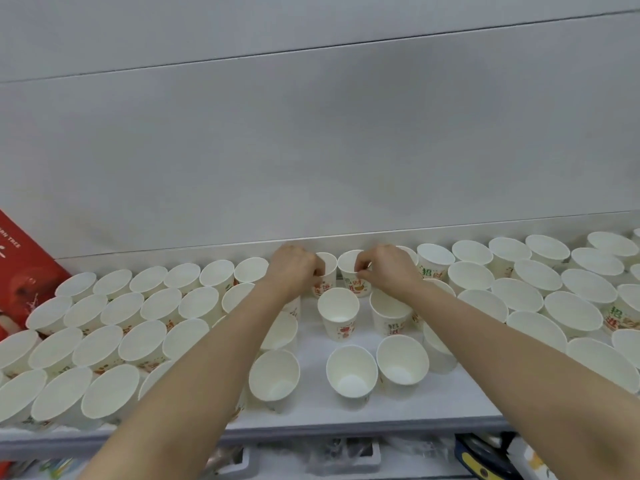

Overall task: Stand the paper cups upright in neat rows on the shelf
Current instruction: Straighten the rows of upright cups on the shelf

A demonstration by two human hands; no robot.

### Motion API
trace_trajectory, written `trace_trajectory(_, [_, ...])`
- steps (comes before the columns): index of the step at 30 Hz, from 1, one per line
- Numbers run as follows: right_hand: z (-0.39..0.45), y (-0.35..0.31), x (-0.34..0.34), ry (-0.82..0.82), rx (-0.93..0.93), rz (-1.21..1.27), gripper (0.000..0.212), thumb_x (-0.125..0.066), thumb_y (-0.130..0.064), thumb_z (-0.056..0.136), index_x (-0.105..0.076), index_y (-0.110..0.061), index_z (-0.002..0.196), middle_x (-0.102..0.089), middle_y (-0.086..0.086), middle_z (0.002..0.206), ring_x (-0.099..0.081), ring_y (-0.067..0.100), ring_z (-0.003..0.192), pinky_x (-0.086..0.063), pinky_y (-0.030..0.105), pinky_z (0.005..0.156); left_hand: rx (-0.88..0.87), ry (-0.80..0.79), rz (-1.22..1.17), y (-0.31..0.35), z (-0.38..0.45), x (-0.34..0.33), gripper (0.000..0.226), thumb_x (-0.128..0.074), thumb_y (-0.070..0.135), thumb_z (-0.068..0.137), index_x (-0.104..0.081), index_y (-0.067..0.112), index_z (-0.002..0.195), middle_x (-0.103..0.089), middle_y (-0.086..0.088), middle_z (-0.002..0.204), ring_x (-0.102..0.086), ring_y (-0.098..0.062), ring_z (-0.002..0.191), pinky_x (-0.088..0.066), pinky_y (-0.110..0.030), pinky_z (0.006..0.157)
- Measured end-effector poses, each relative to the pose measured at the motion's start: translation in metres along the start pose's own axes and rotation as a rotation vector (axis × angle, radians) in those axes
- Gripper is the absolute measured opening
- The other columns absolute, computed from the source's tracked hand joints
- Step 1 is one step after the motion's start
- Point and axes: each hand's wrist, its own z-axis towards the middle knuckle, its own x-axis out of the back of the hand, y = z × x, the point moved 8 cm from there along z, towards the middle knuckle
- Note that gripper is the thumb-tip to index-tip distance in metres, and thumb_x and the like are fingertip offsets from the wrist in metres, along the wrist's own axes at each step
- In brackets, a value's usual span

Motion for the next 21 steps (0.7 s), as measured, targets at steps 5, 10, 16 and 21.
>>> trace_trajectory(5, [-0.001,0.006,-0.002,0.02,-0.037,0.074,0.009,-0.069,-0.017,0.077,-0.074,-0.022,0.082,-0.072,-0.006,0.087,-0.062,0.015,0.083,-0.049,0.03,0.069,-0.009,0.014,-0.047,0.002,0.0,-0.006,0.014,-0.059,0.03,0.087,-0.072,0.024,0.089,-0.072,0.002,0.086,-0.063,-0.021,0.084,-0.044,-0.031,0.08])
trace_trajectory(10, [-0.003,0.007,0.003,0.053,-0.044,0.132,0.012,-0.072,-0.021,0.078,-0.074,-0.023,0.089,-0.072,-0.008,0.092,-0.062,0.013,0.088,-0.048,0.028,0.074,0.019,0.015,-0.179,-0.002,-0.004,0.005,0.023,-0.067,0.037,0.087,-0.071,0.031,0.109,-0.071,0.01,0.107,-0.062,-0.017,0.102,-0.046,-0.03,0.082])
trace_trajectory(16, [-0.042,0.015,0.039,0.171,0.004,0.23,0.007,-0.075,-0.024,0.078,-0.074,-0.026,0.085,-0.069,-0.016,0.083,-0.052,0.005,0.084,-0.041,0.026,0.072,0.164,0.153,-0.566,-0.007,-0.044,0.032,0.013,-0.074,0.034,0.082,-0.075,0.034,0.095,-0.071,0.016,0.095,-0.063,-0.005,0.089,-0.05,-0.031,0.077])
trace_trajectory(21, [-0.093,0.033,0.05,0.127,-0.017,0.271,0.004,-0.077,-0.023,0.077,-0.076,-0.027,0.077,-0.068,-0.019,0.075,-0.054,0.001,0.081,-0.042,0.025,0.072,0.153,0.081,-0.633,0.018,-0.078,0.028,0.005,-0.076,0.038,0.079,-0.074,0.036,0.084,-0.07,0.02,0.086,-0.059,-0.001,0.084,-0.05,-0.031,0.072])
